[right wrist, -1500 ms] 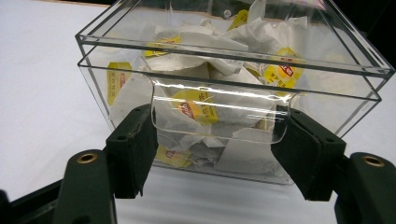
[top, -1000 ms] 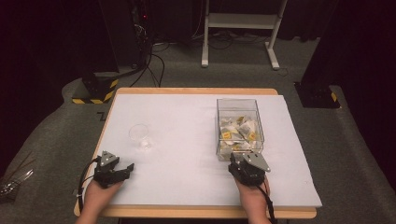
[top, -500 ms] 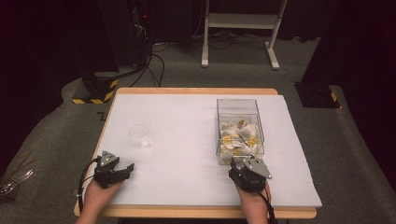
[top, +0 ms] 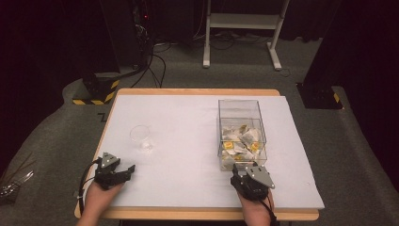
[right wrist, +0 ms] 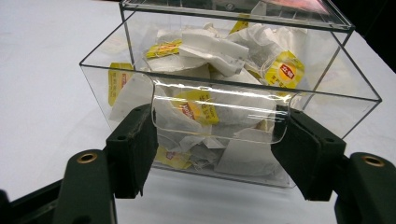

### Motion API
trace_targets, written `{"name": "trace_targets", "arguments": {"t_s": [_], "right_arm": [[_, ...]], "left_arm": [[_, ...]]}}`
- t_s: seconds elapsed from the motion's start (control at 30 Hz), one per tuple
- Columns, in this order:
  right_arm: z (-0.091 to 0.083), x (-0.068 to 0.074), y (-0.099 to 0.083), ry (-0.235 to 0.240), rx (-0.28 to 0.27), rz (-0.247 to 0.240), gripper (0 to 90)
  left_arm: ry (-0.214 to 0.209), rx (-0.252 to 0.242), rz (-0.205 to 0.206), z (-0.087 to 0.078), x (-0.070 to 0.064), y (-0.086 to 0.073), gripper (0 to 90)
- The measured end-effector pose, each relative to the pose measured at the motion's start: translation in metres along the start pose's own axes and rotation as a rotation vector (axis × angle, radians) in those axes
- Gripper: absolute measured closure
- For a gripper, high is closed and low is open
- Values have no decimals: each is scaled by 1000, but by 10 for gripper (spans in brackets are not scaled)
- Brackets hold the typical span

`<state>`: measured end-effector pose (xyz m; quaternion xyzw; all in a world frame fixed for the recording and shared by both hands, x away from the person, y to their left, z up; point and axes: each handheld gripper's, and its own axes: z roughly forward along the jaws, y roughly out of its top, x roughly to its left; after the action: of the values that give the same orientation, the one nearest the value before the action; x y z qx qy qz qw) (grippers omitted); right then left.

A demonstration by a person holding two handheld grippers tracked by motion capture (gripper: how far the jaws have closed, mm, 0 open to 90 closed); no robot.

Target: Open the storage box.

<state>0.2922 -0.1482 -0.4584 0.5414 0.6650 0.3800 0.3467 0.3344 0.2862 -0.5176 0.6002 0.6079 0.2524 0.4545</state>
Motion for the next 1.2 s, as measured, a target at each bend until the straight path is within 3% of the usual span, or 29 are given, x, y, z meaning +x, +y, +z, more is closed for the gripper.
{"name": "trace_targets", "arguments": {"t_s": [0.73, 1.2], "right_arm": [[-8, -7, 1, 32, -4, 9, 257], [-20, -34, 2, 65, -31, 38, 310]], "left_arm": [[0, 1, 2, 0, 0, 0, 303], [0, -1, -1, 0, 0, 0, 303]]}}
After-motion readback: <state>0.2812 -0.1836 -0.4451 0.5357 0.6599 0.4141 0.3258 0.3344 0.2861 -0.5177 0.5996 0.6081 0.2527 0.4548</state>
